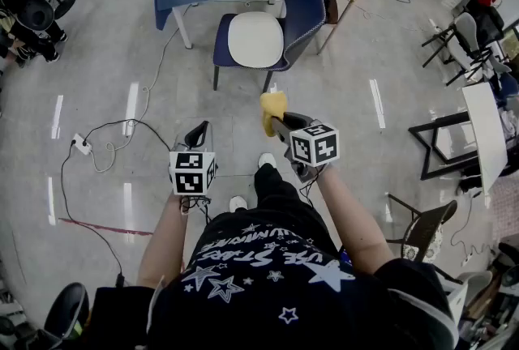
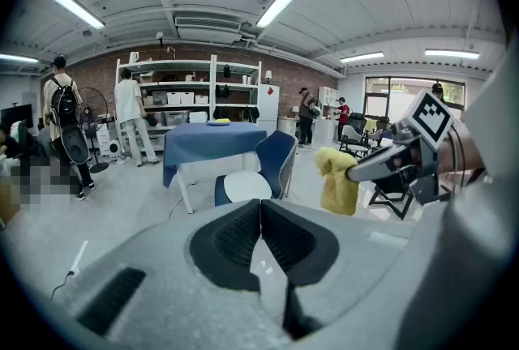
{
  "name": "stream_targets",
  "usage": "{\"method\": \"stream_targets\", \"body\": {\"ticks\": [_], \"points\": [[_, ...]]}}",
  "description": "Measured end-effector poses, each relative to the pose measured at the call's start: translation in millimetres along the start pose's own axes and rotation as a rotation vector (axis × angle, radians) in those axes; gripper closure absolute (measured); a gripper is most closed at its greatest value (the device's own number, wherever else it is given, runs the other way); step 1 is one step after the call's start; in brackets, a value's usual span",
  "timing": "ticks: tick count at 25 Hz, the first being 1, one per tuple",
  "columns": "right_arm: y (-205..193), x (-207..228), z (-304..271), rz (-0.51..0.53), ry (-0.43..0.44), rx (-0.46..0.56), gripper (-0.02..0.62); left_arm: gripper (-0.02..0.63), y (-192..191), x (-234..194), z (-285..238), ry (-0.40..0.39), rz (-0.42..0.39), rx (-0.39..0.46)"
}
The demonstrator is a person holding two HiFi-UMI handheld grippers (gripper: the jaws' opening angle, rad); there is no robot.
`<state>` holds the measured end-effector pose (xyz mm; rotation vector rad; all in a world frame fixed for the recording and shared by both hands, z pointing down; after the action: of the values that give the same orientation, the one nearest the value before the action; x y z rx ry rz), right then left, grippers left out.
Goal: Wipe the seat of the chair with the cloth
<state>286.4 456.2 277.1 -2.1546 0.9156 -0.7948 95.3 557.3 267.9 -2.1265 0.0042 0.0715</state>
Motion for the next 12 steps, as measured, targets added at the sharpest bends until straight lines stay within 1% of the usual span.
{"method": "stream_targets", "body": {"ticks": [6, 12], "points": [[1, -5, 1, 0.013, 0.004, 0.006, 0.515, 0.586, -3, -4, 5, 0.007, 0.013, 0.002], [-11, -13, -5, 0.024, 0.01, -0.017, 0.515, 0.586, -24, -5, 11, 0.006, 0.052, -0.025]]}}
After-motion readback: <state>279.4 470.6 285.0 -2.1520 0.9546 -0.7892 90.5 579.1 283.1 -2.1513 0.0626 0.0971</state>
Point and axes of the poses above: the fingertips, and each gripper's own axes: z backward along the fingers, x to its right, y out of its top, the point moved 4 cm from there along z, backward along the fingers, and after that the axes turned 3 degrees about -x, right-handed, at the moved point
